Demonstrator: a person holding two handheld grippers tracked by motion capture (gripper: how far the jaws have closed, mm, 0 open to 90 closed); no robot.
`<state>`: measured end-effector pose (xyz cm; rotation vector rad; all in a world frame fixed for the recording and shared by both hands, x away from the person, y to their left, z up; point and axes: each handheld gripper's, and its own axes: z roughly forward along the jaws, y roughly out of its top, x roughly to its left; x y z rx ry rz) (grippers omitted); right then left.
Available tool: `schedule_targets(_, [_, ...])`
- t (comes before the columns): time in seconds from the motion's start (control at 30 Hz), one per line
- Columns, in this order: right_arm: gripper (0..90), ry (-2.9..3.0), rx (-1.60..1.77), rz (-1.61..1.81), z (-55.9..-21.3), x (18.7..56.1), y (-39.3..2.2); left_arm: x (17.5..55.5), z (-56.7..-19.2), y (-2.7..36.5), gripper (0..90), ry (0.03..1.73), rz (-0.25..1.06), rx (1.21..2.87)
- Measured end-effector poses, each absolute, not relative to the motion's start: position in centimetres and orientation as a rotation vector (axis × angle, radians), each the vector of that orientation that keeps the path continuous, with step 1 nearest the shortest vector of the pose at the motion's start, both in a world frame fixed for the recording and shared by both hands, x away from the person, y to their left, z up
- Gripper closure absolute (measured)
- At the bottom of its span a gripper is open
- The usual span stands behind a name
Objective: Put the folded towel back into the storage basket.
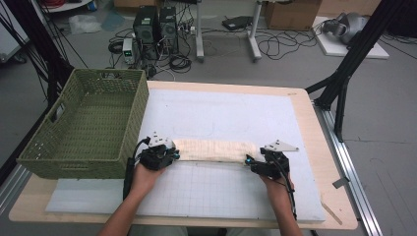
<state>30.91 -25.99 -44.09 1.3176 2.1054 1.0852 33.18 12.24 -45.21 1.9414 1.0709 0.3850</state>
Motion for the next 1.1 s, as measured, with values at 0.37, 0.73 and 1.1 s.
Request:
schedule_targets(0.37, [65.6, 2.161, 1.362, 1.105, -45.12, 31.70, -26.26, 33.27, -45.24, 12.44, 79.3, 1.078, 0.362, 1.929])
schedule_targets(0.73, [77.2, 2.198, 1.326, 1.126, -45.10, 31.42, -26.07, 33.20, -45.24, 12.38, 79.7, 1.070, 0.373, 1.934])
schedule_targets(1.1, [81.7, 2.193, 1.297, 1.093, -44.87, 31.31, -25.85, 32.55, -44.57, 12.89, 81.8, 1.016, 0.406, 1.890])
